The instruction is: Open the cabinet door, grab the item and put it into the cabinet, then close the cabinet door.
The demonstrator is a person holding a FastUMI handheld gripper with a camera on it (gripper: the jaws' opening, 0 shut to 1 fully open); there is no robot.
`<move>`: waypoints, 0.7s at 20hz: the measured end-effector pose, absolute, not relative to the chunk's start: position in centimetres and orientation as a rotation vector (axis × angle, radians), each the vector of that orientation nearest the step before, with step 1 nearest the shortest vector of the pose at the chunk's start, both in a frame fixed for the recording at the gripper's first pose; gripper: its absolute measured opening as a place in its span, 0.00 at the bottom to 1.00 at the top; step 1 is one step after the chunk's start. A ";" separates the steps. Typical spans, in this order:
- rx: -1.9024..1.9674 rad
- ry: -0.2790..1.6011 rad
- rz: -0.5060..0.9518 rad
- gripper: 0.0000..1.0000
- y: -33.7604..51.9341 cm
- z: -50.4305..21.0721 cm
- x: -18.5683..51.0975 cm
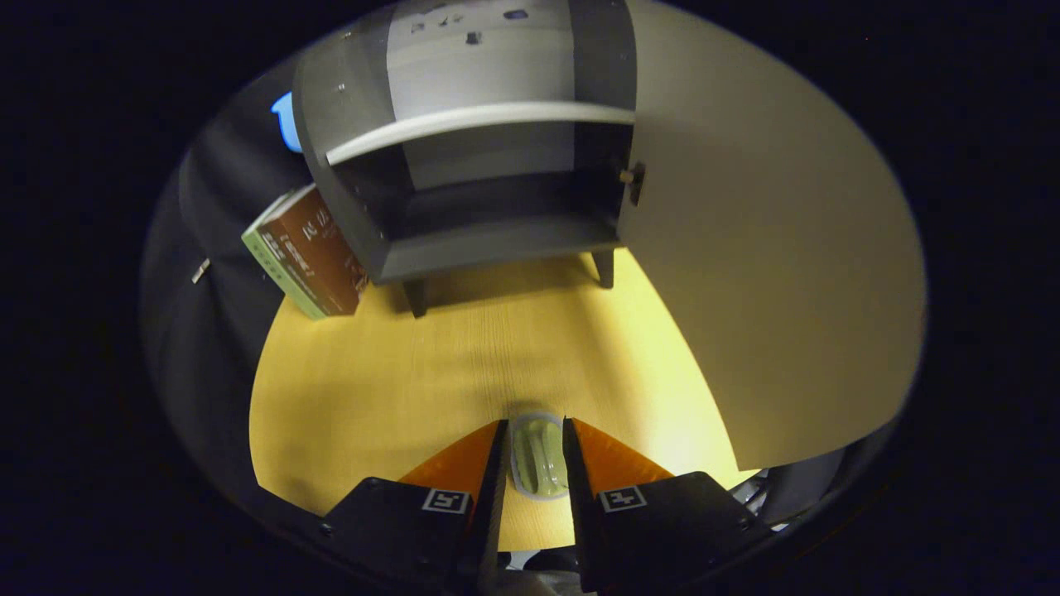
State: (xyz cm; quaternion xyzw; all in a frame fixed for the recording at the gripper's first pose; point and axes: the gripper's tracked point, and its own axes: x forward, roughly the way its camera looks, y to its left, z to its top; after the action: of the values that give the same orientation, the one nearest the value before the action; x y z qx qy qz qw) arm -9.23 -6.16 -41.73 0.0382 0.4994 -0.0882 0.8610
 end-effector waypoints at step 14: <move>0.065 1.401 -0.077 0.39 -6.0 -53.7 -13.4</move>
State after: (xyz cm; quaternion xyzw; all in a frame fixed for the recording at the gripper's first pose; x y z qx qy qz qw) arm -13.36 -6.04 -53.72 0.0299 0.6442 -0.0354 0.7635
